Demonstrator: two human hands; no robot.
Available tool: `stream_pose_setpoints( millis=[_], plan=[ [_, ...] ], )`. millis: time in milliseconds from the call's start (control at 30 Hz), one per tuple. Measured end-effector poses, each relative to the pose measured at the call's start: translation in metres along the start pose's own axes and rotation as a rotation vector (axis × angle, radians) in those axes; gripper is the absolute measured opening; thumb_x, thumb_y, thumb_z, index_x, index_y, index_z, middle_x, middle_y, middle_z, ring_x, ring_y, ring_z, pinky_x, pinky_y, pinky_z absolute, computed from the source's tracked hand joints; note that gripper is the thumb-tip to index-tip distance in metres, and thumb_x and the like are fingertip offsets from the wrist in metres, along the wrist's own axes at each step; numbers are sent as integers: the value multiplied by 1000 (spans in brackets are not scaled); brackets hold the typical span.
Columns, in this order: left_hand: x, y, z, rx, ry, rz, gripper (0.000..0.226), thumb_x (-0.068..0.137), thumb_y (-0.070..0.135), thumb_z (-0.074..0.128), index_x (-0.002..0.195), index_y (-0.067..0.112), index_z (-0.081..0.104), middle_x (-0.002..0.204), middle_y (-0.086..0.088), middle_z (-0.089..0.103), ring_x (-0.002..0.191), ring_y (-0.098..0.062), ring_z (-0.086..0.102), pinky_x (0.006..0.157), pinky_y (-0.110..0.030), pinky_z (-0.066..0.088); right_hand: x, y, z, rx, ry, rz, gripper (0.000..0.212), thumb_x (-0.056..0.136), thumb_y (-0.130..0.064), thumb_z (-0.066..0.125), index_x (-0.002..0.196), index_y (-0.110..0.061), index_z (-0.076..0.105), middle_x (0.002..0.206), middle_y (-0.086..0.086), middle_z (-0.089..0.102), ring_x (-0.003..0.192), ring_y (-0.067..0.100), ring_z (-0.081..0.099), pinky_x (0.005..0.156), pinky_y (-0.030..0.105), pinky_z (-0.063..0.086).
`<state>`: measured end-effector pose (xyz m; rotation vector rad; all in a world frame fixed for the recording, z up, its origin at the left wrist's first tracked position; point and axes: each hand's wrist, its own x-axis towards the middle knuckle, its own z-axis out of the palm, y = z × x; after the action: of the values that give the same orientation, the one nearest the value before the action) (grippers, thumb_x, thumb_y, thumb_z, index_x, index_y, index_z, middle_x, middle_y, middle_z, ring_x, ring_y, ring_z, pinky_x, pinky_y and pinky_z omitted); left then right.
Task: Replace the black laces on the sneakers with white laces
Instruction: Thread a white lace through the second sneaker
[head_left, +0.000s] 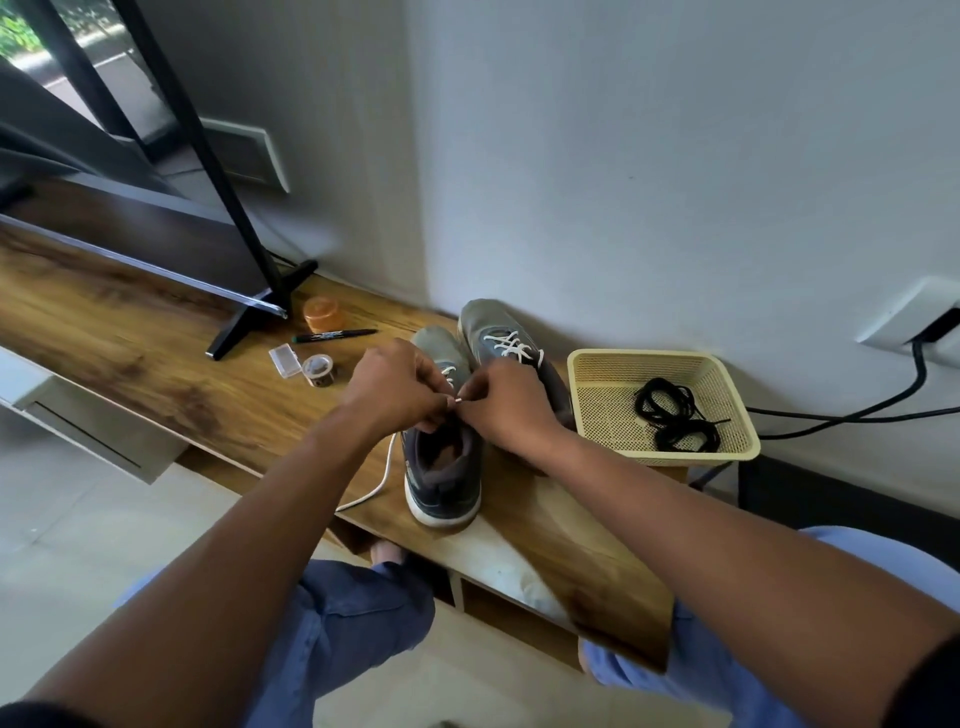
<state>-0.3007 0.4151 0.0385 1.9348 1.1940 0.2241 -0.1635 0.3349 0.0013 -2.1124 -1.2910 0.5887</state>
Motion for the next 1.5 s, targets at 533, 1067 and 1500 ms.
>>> stream_pose_setpoints(
  millis=[533,1067,1500],
  plan=[
    [3,-13,22,396,243,165,7,92,23,75,90,19,80,91,-3,76,89,-22,70,77,-30,55,19,-4,-11,583,-164,436,25,96,4,49,77,0,65,69,17,63,49,20,60,51,29,59],
    [-3,-30,31,425,369,316,5,93,22,75,91,18,77,101,0,64,86,-18,61,70,-29,44,32,5,16,406,-43,322,16,84,-16,82,71,-20,74,86,7,76,91,27,73,84,43,63],
    [5,-36,28,368,290,331,14,99,23,68,94,13,75,102,0,56,87,-21,60,74,-36,50,34,8,19,637,-54,446,7,87,2,72,92,-2,76,90,21,75,94,39,74,79,56,63]
  ],
)
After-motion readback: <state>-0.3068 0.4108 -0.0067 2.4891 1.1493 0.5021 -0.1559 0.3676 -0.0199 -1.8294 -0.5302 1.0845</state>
